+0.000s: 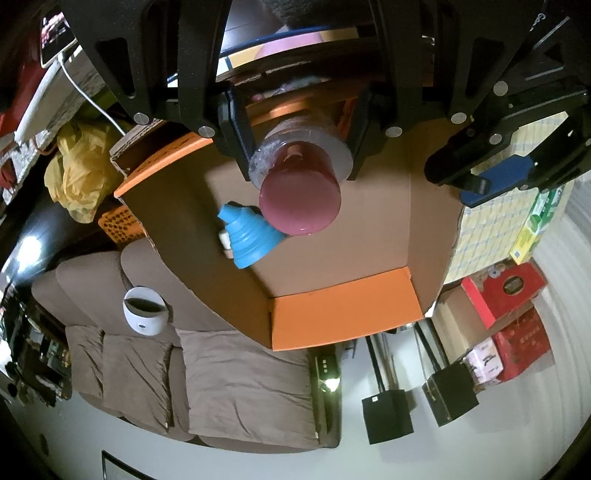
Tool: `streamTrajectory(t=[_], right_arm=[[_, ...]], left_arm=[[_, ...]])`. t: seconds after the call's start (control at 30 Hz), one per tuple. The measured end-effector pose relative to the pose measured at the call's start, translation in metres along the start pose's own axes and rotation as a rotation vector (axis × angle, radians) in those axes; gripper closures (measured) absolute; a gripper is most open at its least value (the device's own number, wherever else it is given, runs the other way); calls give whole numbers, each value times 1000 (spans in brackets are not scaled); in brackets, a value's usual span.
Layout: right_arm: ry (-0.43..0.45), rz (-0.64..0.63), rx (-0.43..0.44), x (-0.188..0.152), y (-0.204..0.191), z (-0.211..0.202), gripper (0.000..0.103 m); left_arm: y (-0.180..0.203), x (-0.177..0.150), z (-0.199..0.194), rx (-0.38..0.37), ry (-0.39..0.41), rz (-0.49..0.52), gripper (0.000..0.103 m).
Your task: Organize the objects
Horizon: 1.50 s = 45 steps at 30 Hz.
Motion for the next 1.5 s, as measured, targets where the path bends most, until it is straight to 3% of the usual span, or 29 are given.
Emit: streamTrajectory(t=[1.27,1.5], right_arm=[[20,48,23,-1,11,-2,55],[28,85,8,-1,19,-3,55]], left_arm=[[4,-6,9,17,-17,19,69],[2,-5,7,-13,-18,-7,67]])
Point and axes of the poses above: each gripper's, at about its wrist camera, not at the fingertips, and z roughly the way its jaws point, y to its right, x to its top, the point moved 1 cm from there along z, roughly the way its jaws point, and after that the axes turned 13 degrees about -z, right-handed, at the moved point
